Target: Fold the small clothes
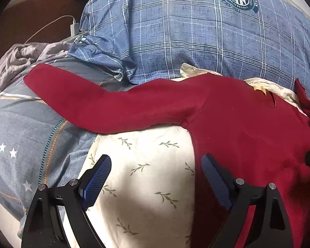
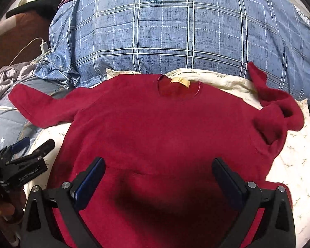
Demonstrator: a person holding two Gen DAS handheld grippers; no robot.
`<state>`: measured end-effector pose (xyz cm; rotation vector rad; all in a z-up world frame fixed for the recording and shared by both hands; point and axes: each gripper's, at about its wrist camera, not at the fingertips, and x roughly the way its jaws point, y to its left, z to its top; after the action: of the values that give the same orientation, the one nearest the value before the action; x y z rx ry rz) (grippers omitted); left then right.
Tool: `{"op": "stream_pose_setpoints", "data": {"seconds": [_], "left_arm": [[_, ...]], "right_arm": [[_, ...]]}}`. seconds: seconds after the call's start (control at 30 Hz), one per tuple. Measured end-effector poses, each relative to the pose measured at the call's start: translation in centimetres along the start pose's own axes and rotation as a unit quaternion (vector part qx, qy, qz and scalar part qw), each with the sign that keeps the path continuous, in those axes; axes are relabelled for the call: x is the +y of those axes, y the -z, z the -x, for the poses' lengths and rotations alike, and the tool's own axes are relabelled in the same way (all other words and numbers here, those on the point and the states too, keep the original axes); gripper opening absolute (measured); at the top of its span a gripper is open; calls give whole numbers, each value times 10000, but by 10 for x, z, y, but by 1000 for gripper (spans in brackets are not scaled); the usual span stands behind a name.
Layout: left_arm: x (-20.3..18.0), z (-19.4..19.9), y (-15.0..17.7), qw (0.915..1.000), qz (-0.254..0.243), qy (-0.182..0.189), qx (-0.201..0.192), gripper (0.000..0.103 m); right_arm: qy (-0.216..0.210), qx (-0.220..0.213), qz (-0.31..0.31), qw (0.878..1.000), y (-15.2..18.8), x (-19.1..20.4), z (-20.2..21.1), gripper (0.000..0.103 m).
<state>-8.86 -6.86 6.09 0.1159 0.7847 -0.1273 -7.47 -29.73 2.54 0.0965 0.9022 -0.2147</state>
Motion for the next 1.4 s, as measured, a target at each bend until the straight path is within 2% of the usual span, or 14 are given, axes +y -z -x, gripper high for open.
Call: {"op": "stream_pose_setpoints", "data": {"seconds": [0.37, 0.53, 0.63, 0.83, 1.0, 1.4], "left_arm": [[-10, -12, 0, 9998, -91, 141, 48, 89], [-12, -16, -1, 9999, -92, 128, 47, 89], [-14, -19, -2, 9999, -95, 121, 71, 89], [-16, -24, -2, 9998, -103, 124, 95, 89], [-17, -25, -3, 9998, -82, 165, 63, 89], [-20, -20, -1, 9994, -120, 328, -78, 89]], "right_arm": [[-216, -186, -23, 9996, -3, -1, -7, 103], [578, -263, 186, 9978, -2, 5, -11, 103], [217, -130, 140, 9996, 0, 6, -15, 103], [151, 86, 141, 9997, 3, 11, -30, 103], [-60, 119, -21, 9999, 4, 9, -31, 103], [-51, 192, -209, 9996, 4, 2, -32, 103]]}}
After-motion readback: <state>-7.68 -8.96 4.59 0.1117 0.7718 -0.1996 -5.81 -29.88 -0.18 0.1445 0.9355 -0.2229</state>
